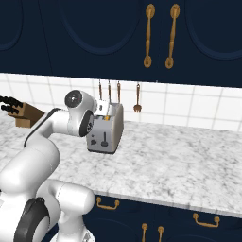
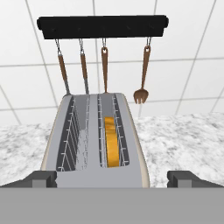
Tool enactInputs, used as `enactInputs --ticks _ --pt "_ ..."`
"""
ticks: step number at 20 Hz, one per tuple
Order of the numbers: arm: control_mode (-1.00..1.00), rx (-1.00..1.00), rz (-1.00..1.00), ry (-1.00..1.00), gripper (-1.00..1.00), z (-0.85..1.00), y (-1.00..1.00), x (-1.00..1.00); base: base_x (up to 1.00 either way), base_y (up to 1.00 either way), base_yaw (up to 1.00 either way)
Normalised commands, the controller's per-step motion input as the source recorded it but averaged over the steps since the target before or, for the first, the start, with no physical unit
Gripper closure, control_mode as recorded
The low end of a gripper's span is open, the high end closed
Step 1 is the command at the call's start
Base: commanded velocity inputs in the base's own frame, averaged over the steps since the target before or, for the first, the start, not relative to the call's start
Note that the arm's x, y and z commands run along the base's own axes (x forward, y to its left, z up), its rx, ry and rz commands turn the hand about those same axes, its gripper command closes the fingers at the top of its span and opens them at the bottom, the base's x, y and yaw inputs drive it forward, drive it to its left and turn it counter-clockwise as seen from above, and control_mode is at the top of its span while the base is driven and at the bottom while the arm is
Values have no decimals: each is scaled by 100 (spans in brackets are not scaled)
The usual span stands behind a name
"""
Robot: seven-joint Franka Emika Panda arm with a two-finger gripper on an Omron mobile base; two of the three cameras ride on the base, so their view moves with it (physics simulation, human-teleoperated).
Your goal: Start the toaster. Once the lever pops up, take the bread to the plate on the dining counter.
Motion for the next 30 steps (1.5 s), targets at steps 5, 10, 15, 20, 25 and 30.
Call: enactInputs --ticks 5,10,15,20,25,30 --pt "-100 0 0 0 -100 0 0 0 0 0 0" --pt "-100 0 0 0 -100 0 0 0 0 0 0" --pt "-100 0 0 0 -100 0 0 0 0 0 0" --pt "-100 0 0 0 -100 0 0 0 0 0 0" --pt "-100 0 0 0 -100 0 0 0 0 0 0" --pt "-100 0 0 0 -100 0 0 0 0 0 0"
